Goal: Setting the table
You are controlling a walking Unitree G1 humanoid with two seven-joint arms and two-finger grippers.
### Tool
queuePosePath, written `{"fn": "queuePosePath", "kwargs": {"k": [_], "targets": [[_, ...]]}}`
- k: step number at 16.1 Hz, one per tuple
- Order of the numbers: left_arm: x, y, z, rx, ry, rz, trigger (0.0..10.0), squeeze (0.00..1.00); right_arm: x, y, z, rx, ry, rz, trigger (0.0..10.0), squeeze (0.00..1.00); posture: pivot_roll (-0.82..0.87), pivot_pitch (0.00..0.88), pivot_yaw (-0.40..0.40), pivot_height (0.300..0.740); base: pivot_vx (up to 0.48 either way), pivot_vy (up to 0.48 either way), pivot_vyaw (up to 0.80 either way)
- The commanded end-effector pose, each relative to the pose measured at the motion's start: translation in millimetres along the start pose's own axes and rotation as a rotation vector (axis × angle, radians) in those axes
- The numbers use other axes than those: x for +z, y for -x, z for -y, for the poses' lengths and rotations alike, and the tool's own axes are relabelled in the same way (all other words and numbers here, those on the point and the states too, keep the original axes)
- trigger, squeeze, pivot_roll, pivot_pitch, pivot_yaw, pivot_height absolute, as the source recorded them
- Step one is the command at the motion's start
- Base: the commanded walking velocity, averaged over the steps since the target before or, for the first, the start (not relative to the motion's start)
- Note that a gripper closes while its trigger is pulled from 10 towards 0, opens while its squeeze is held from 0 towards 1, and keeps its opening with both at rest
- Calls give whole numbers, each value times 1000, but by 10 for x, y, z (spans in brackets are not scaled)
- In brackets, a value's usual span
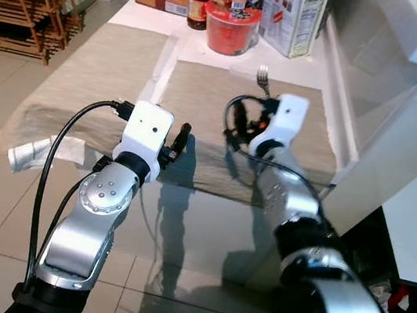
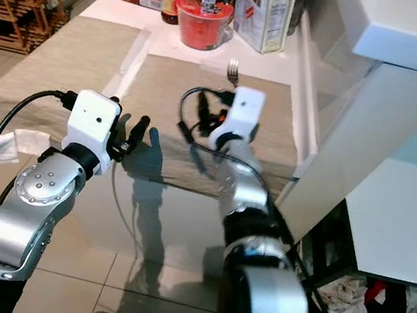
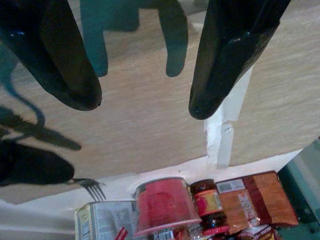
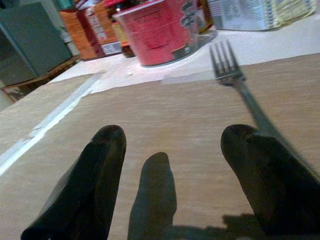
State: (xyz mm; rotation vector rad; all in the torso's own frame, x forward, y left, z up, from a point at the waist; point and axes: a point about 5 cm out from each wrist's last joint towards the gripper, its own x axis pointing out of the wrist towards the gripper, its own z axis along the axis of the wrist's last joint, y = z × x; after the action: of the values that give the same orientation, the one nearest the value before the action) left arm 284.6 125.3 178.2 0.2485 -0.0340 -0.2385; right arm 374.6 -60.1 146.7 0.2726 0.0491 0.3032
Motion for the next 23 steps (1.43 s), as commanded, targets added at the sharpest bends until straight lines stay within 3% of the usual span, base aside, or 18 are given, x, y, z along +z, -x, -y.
{"fn": "queuePosePath", "kwargs": {"k": [1, 2, 4, 6, 10, 16, 19, 23], "targets": [[50, 8, 2, -14, -3, 14, 10000, 0, -562, 187, -124, 32, -25, -233, 10000, 0, 171, 102, 5, 740, 0, 0, 0], [50, 5, -10, -14, -5, 13, 10000, 0, -548, 215, -161, 44, 9, -213, 10000, 0, 166, 100, 8, 740, 0, 0, 0], [48, -12, -5, -13, -3, 13, 10000, 0, -309, 184, -81, -4, 180, -72, 10000, 0, 159, 96, 9, 740, 0, 0, 0], [49, -30, 19, -16, -1, 17, 10000, 0, 50, 108, 12, -67, 305, 68, 10000, 0, 152, 90, 9, 740, 0, 0, 0], [59, -48, 37, -20, 5, 21, 10000, 0, 387, -49, 219, -184, 417, 70, 10000, 0, 152, 89, 9, 740, 0, 0, 0], [65, -34, 44, -19, 3, 20, 10000, 0, 496, -162, 494, -307, 328, -73, 10000, 0, 165, 103, 4, 740, 0, 0, 0], [70, -33, 42, -17, 1, 20, 10000, 0, 427, -181, 456, -280, 284, -127, 10000, 0, 169, 107, 3, 740, 0, 0, 0], [73, -44, 43, -18, 2, 17, 10000, 0, 122, -165, 266, -165, 206, -259, 10000, 0, 159, 108, 4, 740, 0, 0, 0]]}}
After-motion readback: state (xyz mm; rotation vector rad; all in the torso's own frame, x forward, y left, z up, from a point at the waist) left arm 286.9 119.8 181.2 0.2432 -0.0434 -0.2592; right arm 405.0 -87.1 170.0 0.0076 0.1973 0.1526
